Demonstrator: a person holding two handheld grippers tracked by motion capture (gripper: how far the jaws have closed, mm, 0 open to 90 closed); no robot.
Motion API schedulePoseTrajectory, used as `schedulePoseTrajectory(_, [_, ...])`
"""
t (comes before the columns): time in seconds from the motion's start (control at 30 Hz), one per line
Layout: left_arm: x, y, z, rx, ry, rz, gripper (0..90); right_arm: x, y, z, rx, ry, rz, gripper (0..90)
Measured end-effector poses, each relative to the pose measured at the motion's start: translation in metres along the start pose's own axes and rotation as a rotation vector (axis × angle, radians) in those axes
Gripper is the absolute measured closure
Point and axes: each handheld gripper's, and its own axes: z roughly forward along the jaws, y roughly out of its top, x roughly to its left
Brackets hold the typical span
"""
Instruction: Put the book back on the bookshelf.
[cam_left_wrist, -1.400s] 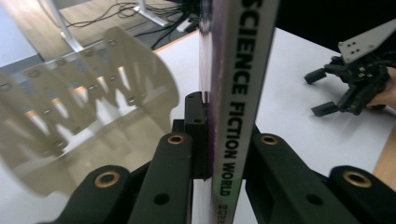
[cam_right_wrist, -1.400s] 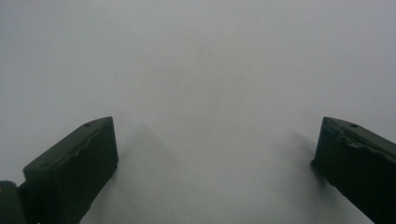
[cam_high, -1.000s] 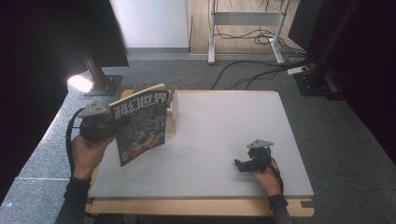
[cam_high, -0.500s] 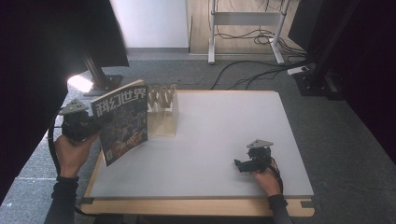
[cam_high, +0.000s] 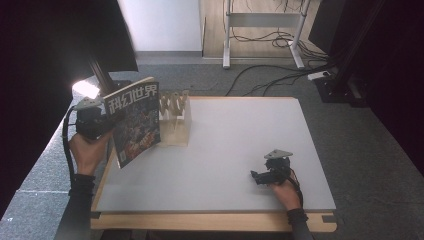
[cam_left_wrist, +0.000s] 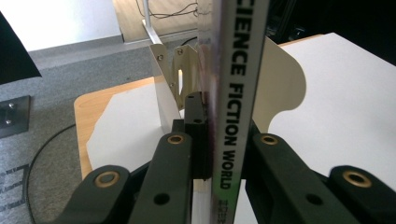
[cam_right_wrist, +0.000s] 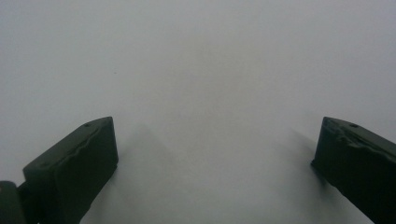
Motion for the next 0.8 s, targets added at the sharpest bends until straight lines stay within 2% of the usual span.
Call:
schedulePoseTrajectory(0.17, [0.002,0.003,0.017,0.015,0.025,-0.002,82.9,0.0,0.0,0.0,0.0,0.001,0.002,0.0])
schedulePoseTrajectory(0.3, [0.004,0.006,0.031,0.004,0.039,-0.014,82.8,0.0,0.0,0.0,-0.002,0.0,0.004,0.0])
schedulePoseTrajectory(0.47, [0.004,0.008,0.045,-0.04,0.04,-0.022,82.8,0.0,0.0,0.0,-0.002,0.001,0.002,0.0])
schedulePoseTrajectory(0.57, [0.002,0.006,0.053,-0.068,0.037,0.0,82.7,0.0,0.0,0.0,-0.002,0.001,0.002,0.0])
schedulePoseTrajectory(0.7, [0.003,0.004,0.054,-0.028,-0.007,-0.006,82.3,0.0,0.0,0.0,-0.002,0.0,0.003,0.0])
schedulePoseTrajectory(0.73, [0.004,0.005,0.052,-0.003,-0.023,-0.006,82.3,0.0,0.0,0.0,-0.002,0.0,0.003,0.0])
schedulePoseTrajectory(0.8, [0.002,0.007,0.048,0.047,-0.021,0.02,82.2,0.0,0.0,0.0,-0.002,0.0,0.002,0.0])
